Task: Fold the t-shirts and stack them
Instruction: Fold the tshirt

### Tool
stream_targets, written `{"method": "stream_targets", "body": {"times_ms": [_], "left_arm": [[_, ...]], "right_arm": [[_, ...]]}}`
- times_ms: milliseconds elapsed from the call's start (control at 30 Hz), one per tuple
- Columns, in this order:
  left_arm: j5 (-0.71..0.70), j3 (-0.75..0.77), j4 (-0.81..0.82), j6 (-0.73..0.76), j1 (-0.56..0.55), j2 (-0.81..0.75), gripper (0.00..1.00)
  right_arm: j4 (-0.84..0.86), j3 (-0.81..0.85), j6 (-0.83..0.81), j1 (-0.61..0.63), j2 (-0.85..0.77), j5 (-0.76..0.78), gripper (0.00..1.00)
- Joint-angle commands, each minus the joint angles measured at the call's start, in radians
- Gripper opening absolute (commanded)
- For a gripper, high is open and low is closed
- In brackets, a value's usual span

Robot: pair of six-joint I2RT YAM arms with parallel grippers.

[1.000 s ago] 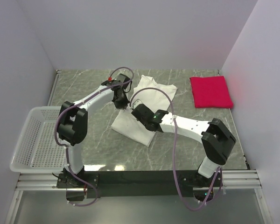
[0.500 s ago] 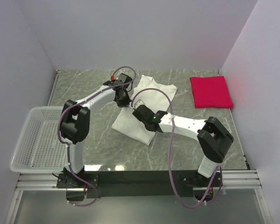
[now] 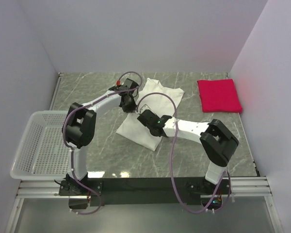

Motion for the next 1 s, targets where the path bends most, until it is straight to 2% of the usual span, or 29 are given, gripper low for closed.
{"method": "stream_targets", "body": {"times_ms": [0, 33, 167, 267, 300, 400, 467, 500, 567, 733, 867, 967], "left_arm": [[-0.009, -0.023, 0.05, 0.014, 0.0, 0.018, 0.14], [-0.011, -0.026, 0.056, 0.014, 0.001, 0.017, 0.24], [-0.029, -0.045, 0.068, 0.018, 0.001, -0.029, 0.51], [-0.06, -0.094, 0.074, -0.011, 0.001, -0.13, 0.77], [-0.069, -0.135, 0.074, -0.043, 0.001, -0.162, 0.78], [-0.132, -0.235, 0.05, -0.129, 0.001, -0.276, 0.79], [-0.152, -0.326, 0.042, -0.175, 0.001, -0.348, 0.75], [-0.116, -0.427, 0.095, -0.227, 0.001, -0.412, 0.68], [-0.092, -0.477, 0.113, -0.234, -0.002, -0.42, 0.65], [-0.052, -0.484, 0.182, -0.2, -0.049, -0.362, 0.51], [-0.055, -0.428, 0.151, -0.193, -0.085, -0.27, 0.43], [-0.046, -0.457, 0.128, -0.203, -0.086, -0.229, 0.36]], "right_arm": [[0.033, 0.01, -0.006, -0.01, 0.022, 0.023, 0.04], [0.034, 0.012, -0.009, -0.012, 0.03, 0.023, 0.04], [0.03, 0.024, -0.013, -0.014, 0.045, 0.029, 0.04], [0.037, 0.021, -0.017, -0.014, 0.042, 0.026, 0.05], [0.037, 0.023, -0.017, -0.014, 0.041, 0.026, 0.05], [0.04, 0.029, -0.021, -0.014, 0.044, 0.025, 0.05], [0.049, 0.027, -0.029, -0.015, 0.044, 0.026, 0.05], [0.053, 0.029, -0.036, -0.015, 0.047, 0.026, 0.05], [0.053, 0.03, -0.038, -0.015, 0.049, 0.023, 0.05], [0.057, 0.038, -0.043, -0.015, 0.056, 0.017, 0.06], [0.042, 0.053, -0.053, -0.018, 0.062, 0.015, 0.07], [0.033, 0.059, -0.053, -0.05, 0.056, 0.011, 0.1]]}}
